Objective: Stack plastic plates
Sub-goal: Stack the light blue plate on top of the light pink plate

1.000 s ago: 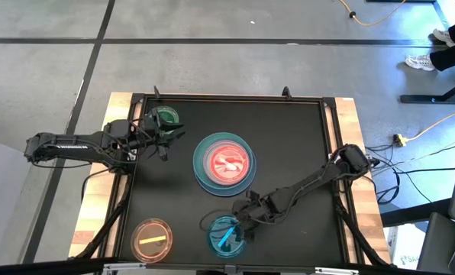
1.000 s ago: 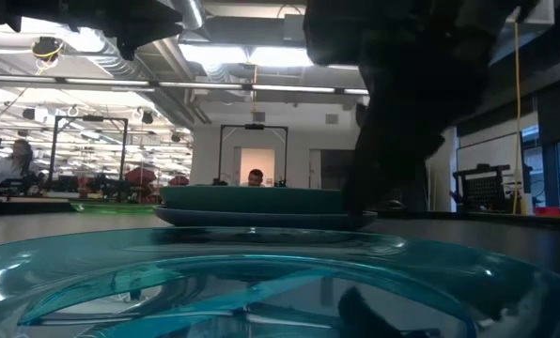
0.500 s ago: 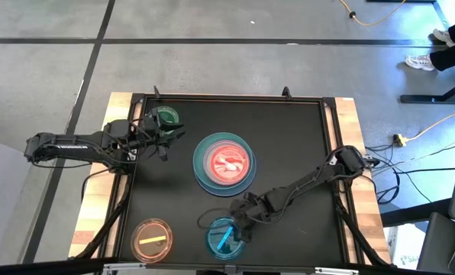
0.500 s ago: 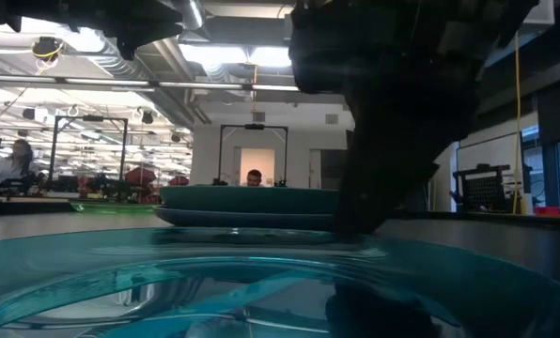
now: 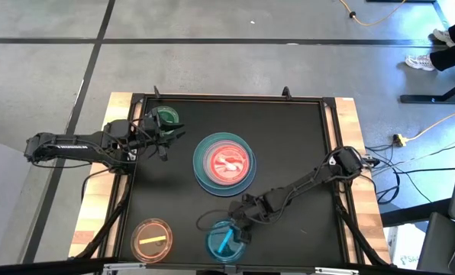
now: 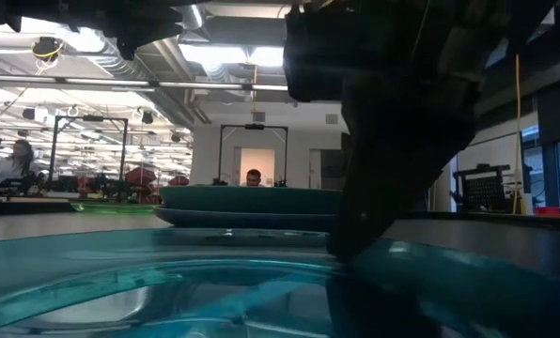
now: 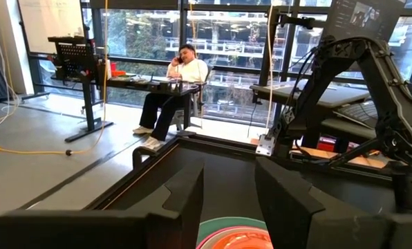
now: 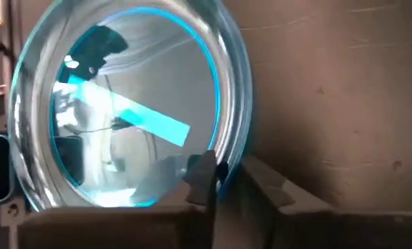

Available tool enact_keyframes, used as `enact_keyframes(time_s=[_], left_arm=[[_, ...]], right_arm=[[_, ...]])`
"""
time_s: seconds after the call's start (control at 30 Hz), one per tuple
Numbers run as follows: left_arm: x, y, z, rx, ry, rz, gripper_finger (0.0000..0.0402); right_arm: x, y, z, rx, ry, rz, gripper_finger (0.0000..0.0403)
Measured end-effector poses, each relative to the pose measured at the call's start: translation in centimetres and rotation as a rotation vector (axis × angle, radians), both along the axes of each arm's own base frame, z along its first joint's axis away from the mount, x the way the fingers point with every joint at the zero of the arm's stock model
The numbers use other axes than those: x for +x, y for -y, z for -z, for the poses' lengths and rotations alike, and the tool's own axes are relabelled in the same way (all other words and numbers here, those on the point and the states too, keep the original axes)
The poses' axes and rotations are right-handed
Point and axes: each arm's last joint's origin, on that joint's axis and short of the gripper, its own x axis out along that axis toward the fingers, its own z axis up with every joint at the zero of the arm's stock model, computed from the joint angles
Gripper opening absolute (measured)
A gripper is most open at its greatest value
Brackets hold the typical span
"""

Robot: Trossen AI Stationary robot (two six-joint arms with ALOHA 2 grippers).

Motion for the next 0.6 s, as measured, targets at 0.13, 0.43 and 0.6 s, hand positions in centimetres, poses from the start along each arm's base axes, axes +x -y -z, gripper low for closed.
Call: enact_keyframes(time_s=[0.13,0.43,0.6], left_arm=[[0.0,0.0,0.0,0.000,0.000,0.000,0.0124],[0.0,0.0,0.0,0.000,-0.001,0.000,0.0124],[0.0,0.0,0.0,0.000,0.000,0.000,0.0124]], right_arm=[[0.1,0.1,0.0,-0.011,0.015,-0.021,0.0005],[0.5,0.1,-1.5,-0.126,0.064,-0.059,0.0003],[0.0,0.8,-4.5,-0.271,0.094,-0.040,0.0001]])
